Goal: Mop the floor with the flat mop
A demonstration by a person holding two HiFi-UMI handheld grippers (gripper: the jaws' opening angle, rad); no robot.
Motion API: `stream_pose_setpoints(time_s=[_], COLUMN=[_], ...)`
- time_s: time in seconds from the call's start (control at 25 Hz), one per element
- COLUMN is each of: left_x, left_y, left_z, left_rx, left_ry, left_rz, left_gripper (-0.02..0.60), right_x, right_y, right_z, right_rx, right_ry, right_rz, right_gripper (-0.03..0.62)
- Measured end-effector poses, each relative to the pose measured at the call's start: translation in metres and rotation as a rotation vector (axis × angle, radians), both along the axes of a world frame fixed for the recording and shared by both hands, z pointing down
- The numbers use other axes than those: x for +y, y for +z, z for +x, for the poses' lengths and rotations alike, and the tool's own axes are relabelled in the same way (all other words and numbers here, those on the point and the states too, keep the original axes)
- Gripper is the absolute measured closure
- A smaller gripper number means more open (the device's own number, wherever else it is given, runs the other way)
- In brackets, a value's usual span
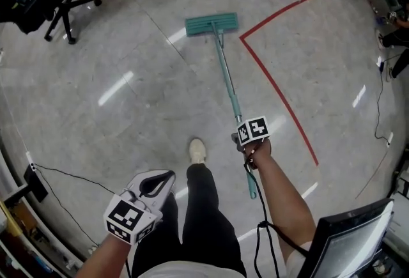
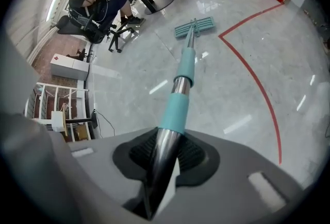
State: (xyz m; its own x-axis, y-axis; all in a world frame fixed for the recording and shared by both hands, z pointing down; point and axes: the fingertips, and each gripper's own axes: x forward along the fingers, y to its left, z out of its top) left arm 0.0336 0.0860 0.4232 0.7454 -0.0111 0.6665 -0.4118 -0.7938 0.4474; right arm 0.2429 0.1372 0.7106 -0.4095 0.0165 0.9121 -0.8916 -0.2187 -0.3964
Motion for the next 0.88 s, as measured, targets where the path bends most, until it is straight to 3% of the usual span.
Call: stream_pose_setpoints(time_s=[0.24, 0.52, 0.88], left_x=[0.027, 0.058, 0.074], left_y=[-0.011, -0.016, -0.010], left_z=[0.000, -0.026, -0.055], left_rx=[0.038, 0.032, 0.024], left_ry=[0.048, 0.109, 0.118], left_rz=[-0.002, -0.020, -0.025], left_gripper=[0.578, 0.578, 0.578], right_x=[0.089, 0.190, 0.272], right_y=[-0.026, -0.055, -0.039], right_z=[-0.049, -0.104, -0.161], right_rx=[-0.029, -0.040, -0.085], right_ry=[0.041, 0.023, 0.022], right_rz=[0.011, -0.028, -0.099], right_gripper=[0.508, 0.508, 0.508])
